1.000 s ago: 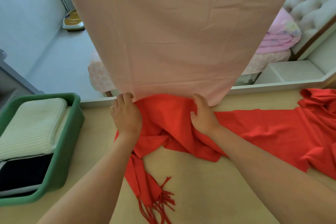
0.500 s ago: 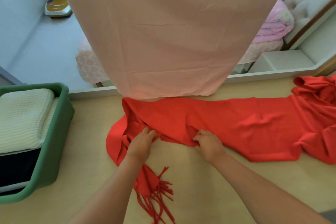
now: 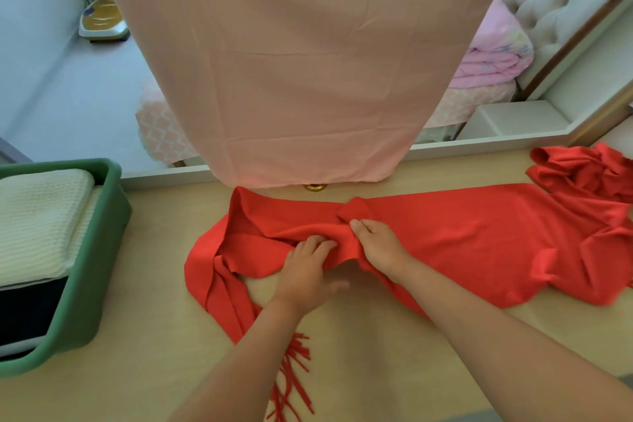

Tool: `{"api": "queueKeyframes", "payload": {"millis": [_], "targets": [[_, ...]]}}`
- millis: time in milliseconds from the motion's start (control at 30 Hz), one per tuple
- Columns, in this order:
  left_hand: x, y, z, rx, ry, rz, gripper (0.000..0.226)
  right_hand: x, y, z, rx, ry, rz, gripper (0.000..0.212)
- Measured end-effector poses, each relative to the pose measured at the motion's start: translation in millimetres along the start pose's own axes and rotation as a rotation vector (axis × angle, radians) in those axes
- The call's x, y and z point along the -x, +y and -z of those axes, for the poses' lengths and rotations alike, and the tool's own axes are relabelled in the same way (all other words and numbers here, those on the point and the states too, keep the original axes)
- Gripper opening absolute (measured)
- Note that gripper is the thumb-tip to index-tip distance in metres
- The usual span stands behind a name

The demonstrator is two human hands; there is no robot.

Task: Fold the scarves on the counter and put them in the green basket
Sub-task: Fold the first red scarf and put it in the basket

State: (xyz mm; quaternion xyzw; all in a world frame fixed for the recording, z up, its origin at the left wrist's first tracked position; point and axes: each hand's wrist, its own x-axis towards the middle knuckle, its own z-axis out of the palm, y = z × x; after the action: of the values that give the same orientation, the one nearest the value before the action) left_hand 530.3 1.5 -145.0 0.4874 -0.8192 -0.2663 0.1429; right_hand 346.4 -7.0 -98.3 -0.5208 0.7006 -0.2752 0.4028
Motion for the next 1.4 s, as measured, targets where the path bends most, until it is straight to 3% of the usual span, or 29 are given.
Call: {"api": "queueKeyframes", "payload": {"millis": [67,200,267,367,433,467,500,633,700,800,867,1000,1100,1233,1300,1400], "targets": [[-5,10,-6,0.069,0.116,-0.038,0.027,8,3,3,-0.05,-0.019,0.006,0.039],[1,7,9,0.109,0.021,0.045,0.02,24,27,16,0.125,-0.088,0.03,0.034],[7,6,28,-0.034,-0.205,0.068,0.026,31,39,19,0.27,-0.205,0.01,0.039],[21,16,46,-0.31,-0.776,0.2,0.032,39,57,14,0.464,-0.278,0.018,0.04],[27,22,46,-0.298,-0.872,0.492,0.031,44,66,8,0.583,-0.16,0.102,0.018],[29,21,43,-0.249,-0.82,0.589,0.031,47,68,6,0.626,-0.094,0.131,0.015],[28,20,41,-0.238,-0.732,0.585,0.029,49,70,5,0.659,-0.055,0.139,0.028],[18,7,14,-0.209,-0.344,0.255,0.036,52,78,4,0.679,-0.215,0.003,0.071],[15,7,3,-0.264,-0.315,0.3,0.047,51,88,10,0.715,-0.285,-0.098,0.076],[17,6,-7,-0.486,-0.48,0.532,0.086,47,104,28,0.85,-0.247,-0.229,0.07],[16,1,-11,-0.432,-0.472,0.576,0.1,42,110,40,0.951,-0.224,-0.28,0.071],[21,4,-12,-0.269,-0.205,0.39,0.076,34,109,43,1.083,-0.132,-0.333,0.072],[32,1,0,-0.22,0.055,0.358,0.055,33,95,26,1.038,-0.027,-0.189,0.068],[60,-17,24,-0.291,0.308,0.493,0.035,43,62,-18,0.838,-0.031,0.207,0.058],[78,-27,34,-0.278,0.302,0.673,0.033,53,45,-44,0.709,-0.077,0.378,0.05],[101,-44,37,-0.184,0.16,0.927,0.052,67,25,-79,0.547,-0.214,0.519,0.035]]}}
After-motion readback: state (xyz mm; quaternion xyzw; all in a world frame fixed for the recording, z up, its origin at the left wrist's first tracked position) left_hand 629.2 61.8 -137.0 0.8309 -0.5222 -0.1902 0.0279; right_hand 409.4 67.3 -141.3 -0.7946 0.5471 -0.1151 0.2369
